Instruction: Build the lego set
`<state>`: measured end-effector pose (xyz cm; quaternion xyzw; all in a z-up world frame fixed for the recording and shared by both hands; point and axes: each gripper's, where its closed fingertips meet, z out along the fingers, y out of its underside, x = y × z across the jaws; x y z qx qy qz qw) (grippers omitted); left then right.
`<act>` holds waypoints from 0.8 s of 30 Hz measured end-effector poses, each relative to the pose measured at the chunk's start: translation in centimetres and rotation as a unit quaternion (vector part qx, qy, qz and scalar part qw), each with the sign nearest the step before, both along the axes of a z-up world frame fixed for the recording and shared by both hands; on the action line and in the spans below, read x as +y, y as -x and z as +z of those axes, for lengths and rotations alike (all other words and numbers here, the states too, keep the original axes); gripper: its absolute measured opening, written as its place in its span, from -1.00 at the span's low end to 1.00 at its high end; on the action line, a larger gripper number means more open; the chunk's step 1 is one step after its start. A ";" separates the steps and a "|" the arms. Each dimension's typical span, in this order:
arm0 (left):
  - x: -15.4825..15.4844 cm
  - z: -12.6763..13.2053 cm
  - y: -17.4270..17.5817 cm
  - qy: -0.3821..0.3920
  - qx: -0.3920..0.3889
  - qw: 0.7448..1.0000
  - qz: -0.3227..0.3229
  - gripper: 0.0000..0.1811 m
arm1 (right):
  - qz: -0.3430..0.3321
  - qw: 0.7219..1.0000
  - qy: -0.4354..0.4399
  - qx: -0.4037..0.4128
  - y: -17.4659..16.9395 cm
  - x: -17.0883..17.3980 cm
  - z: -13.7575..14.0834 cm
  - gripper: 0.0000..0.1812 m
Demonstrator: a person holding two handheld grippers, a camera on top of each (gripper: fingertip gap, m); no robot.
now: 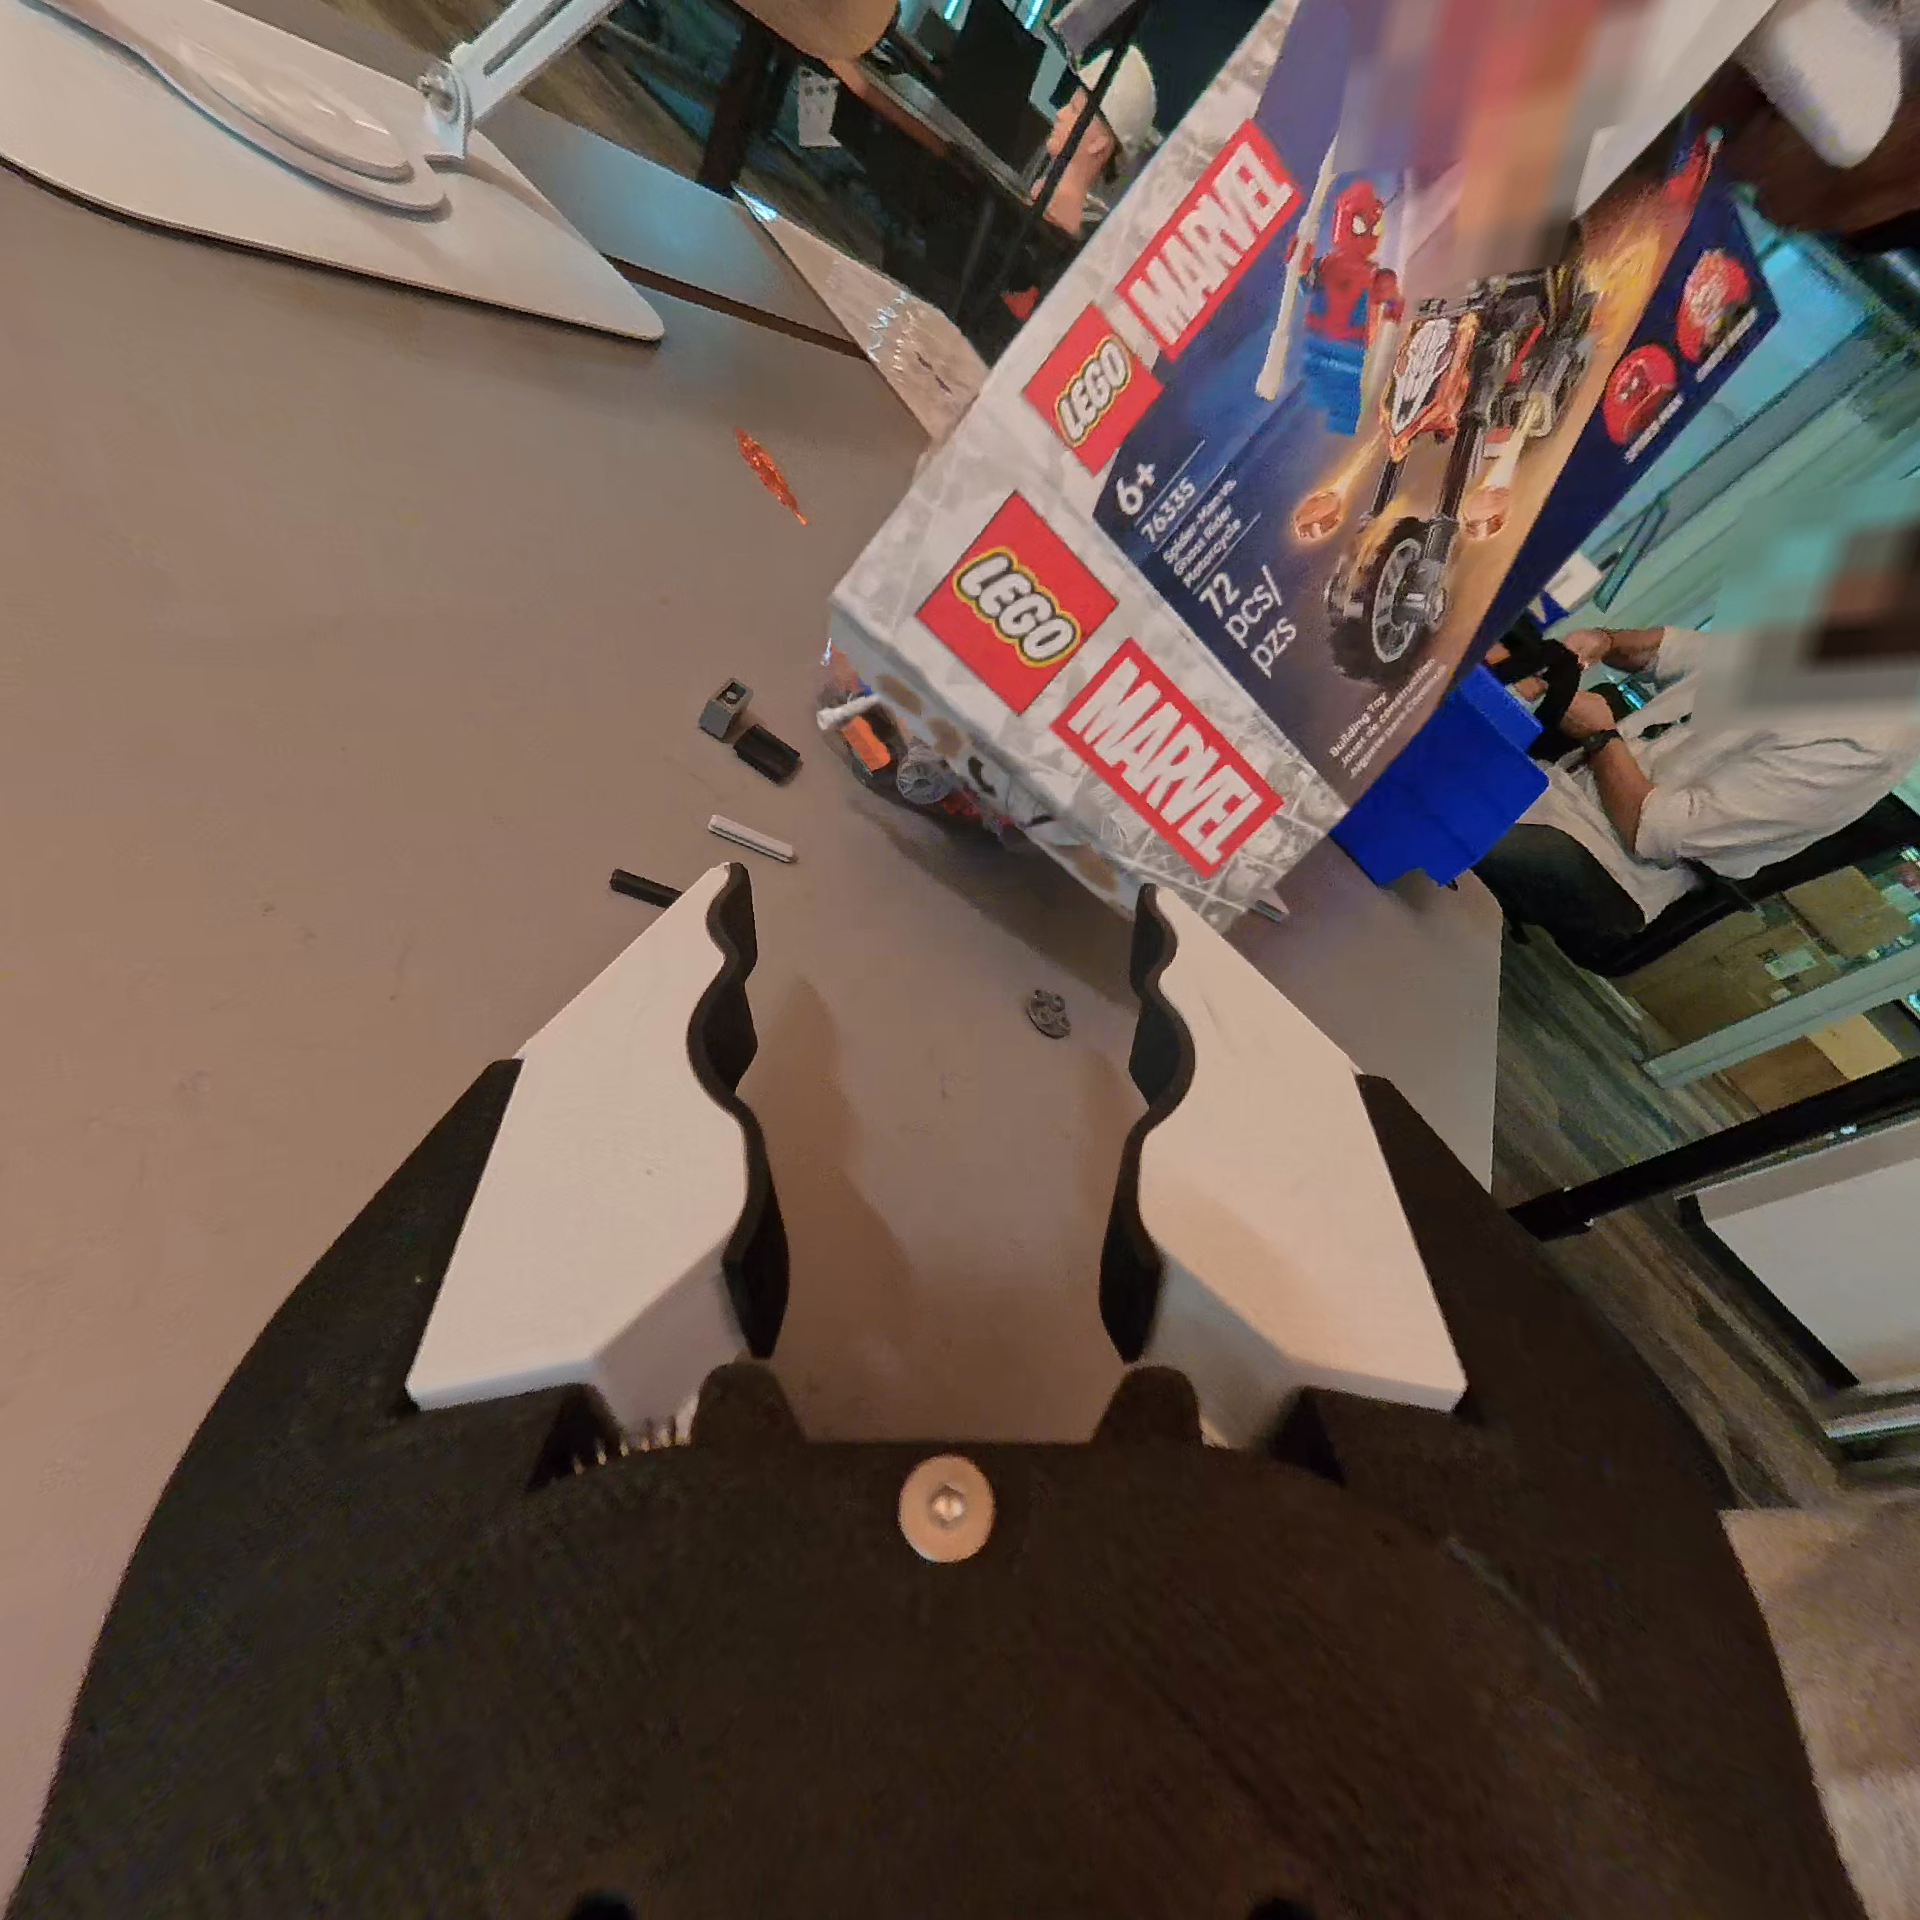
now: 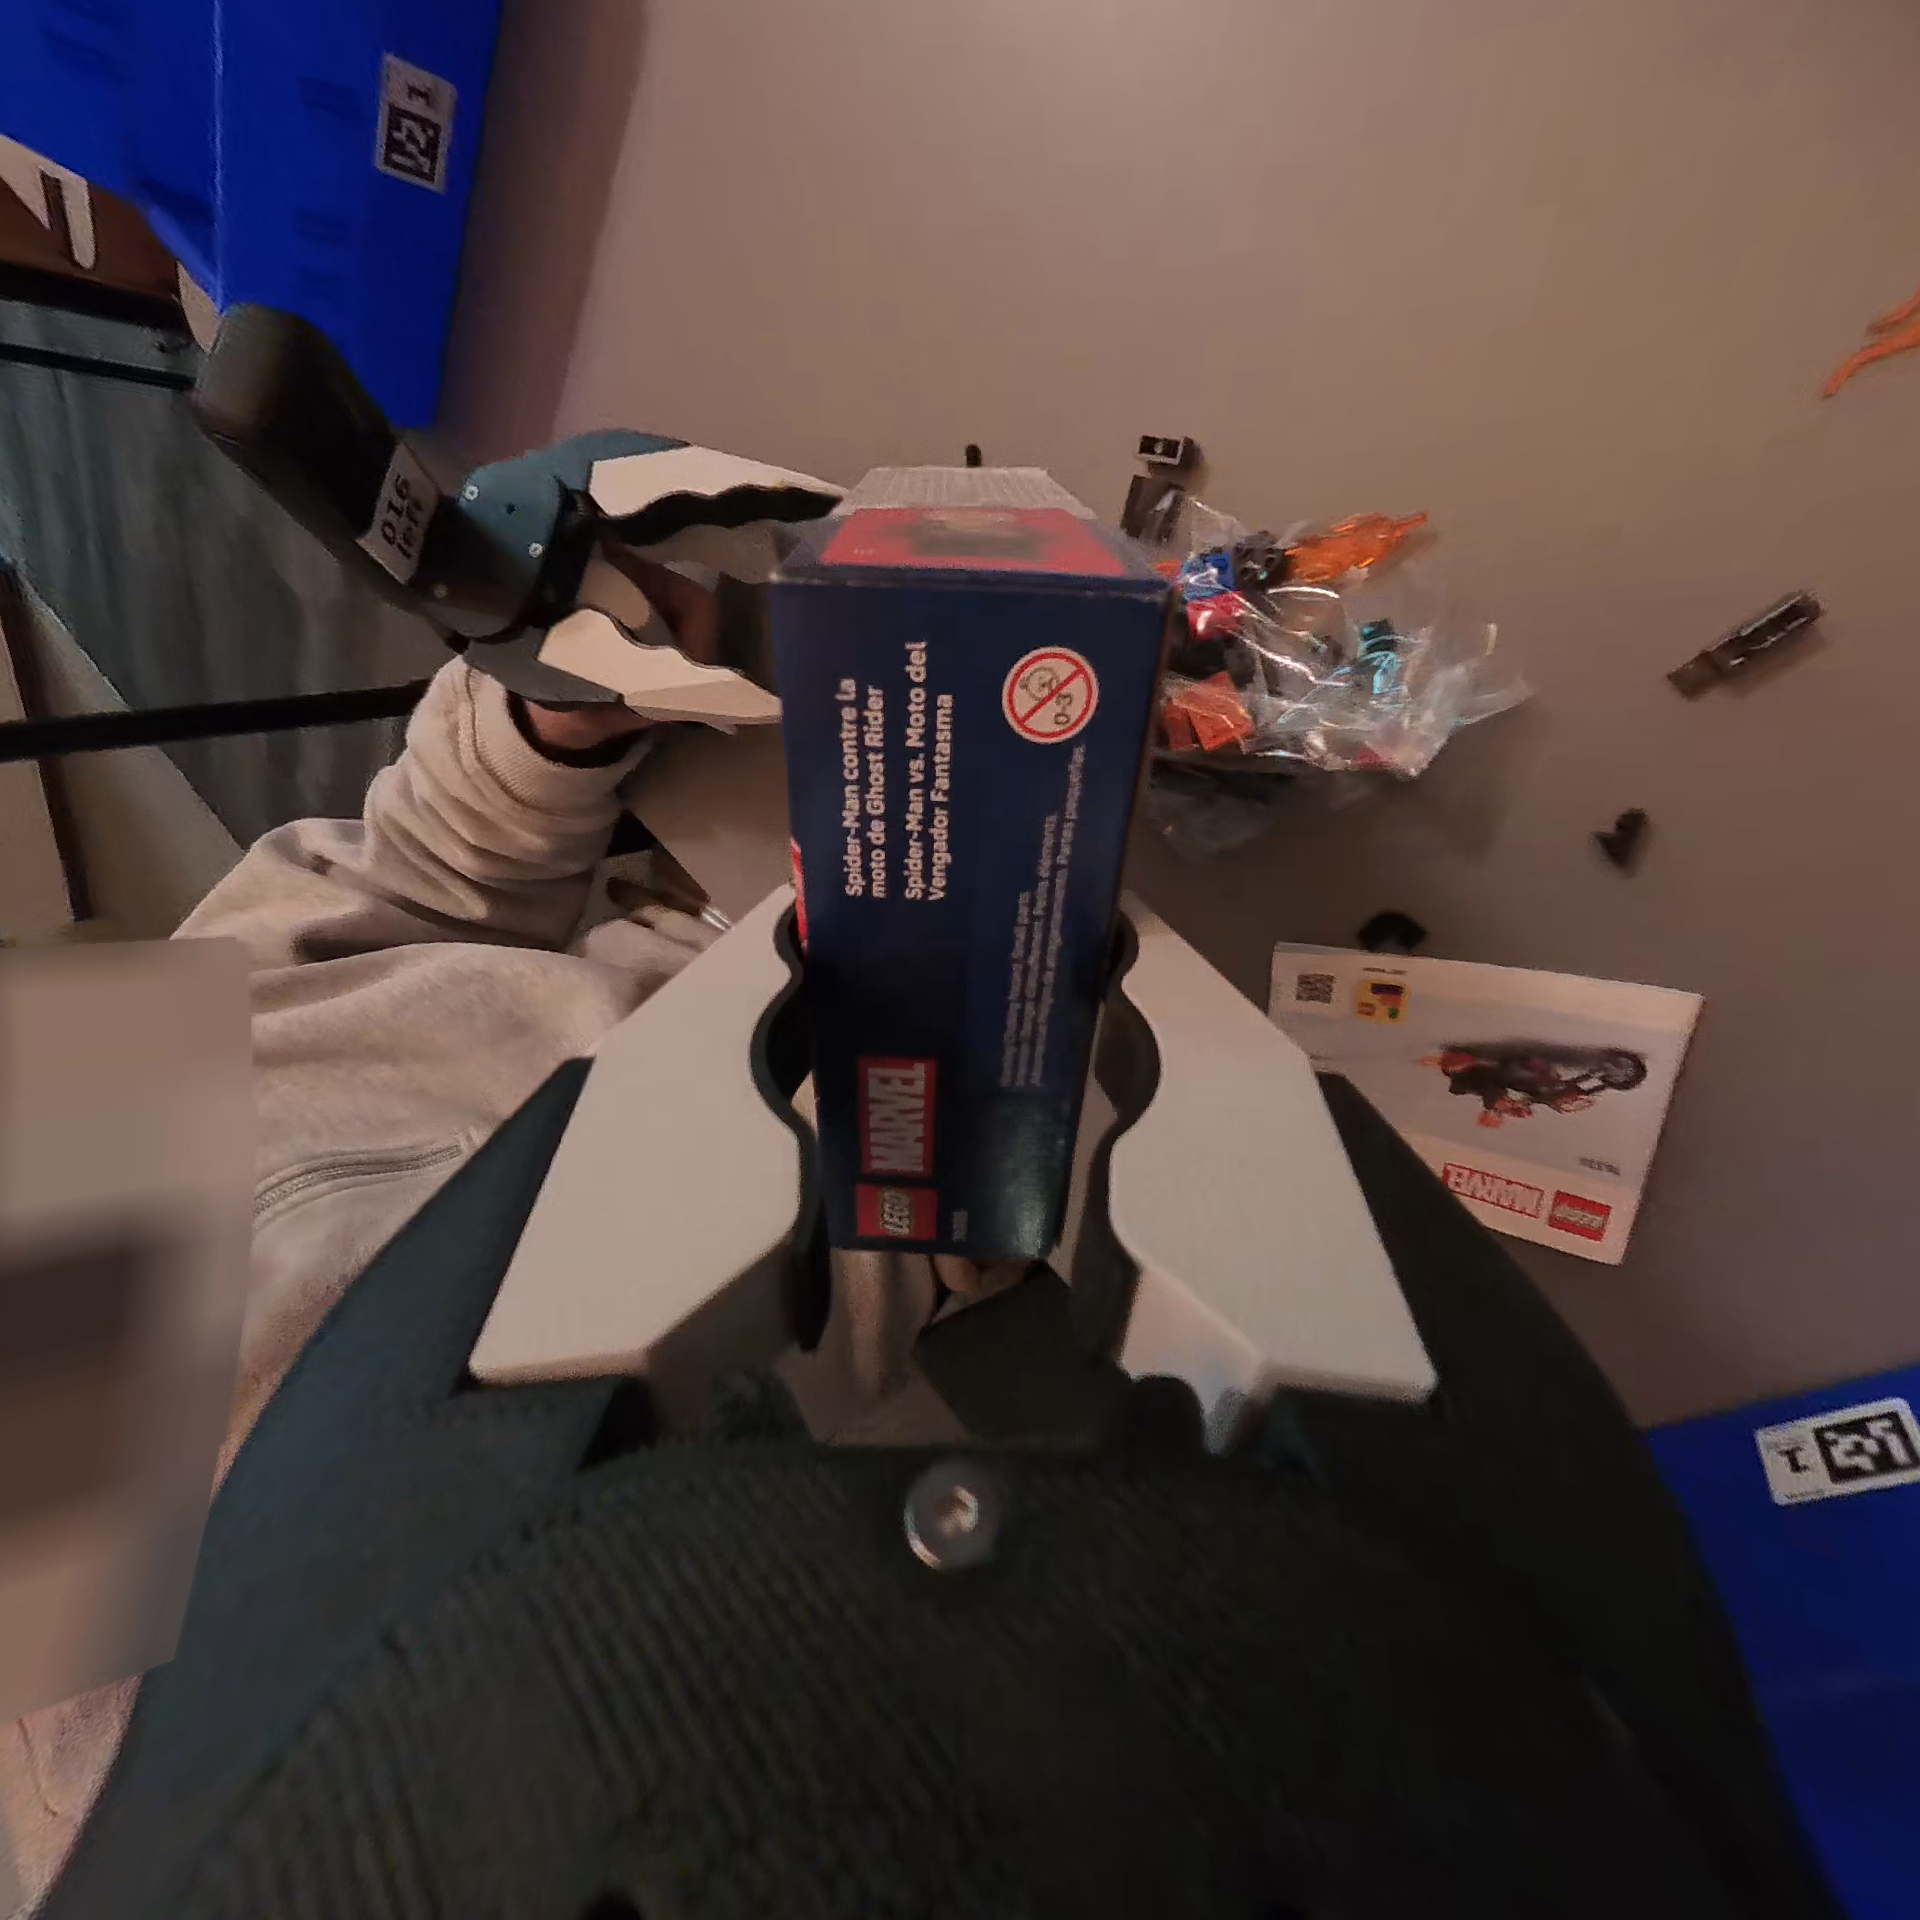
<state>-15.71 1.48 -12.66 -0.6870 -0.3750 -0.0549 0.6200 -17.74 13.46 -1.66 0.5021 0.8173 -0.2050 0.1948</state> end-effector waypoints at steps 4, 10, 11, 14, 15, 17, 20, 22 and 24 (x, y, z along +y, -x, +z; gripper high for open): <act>0.0 0.0 0.0 0.002 0.002 1.000 0.000 -0.21 | 0.010 1.000 -0.013 -0.006 0.4 -1.1 -0.3 -0.42; 0.0 0.0 0.0 0.003 0.002 1.000 0.000 -0.21 | 0.039 0.998 -0.047 -0.003 0.5 -2.1 -0.8 -0.42; 0.0 0.0 0.0 0.003 0.001 1.000 0.000 -0.21 | 0.040 0.998 -0.043 0.003 0.7 -2.6 -0.6 -0.42; -0.1 -0.1 0.2 0.003 -0.001 1.000 0.006 -0.20 | 0.062 0.992 -0.108 0.011 1.0 -1.8 -1.6 -0.42; -0.2 -0.1 0.2 0.002 -0.001 1.000 0.009 -0.19 | 0.070 0.991 -0.110 0.021 1.1 -2.1 -1.3 -0.42; -0.3 0.0 0.4 0.000 -0.001 1.000 0.016 -0.19 | 0.071 0.992 -0.101 0.030 1.2 -3.0 -1.0 -0.42; -0.4 0.0 0.6 -0.001 -0.002 1.000 0.020 -0.18 | 0.092 0.987 -0.130 0.028 0.8 -2.8 -1.1 -0.42; -0.4 0.0 0.6 -0.001 -0.002 1.000 0.020 -0.17 | 0.097 0.987 -0.123 0.045 1.0 -3.4 -0.5 -0.42; -0.4 0.0 0.6 -0.001 -0.002 1.000 0.021 -0.16 | 0.110 0.982 -0.146 0.037 0.5 -3.1 -1.2 -0.42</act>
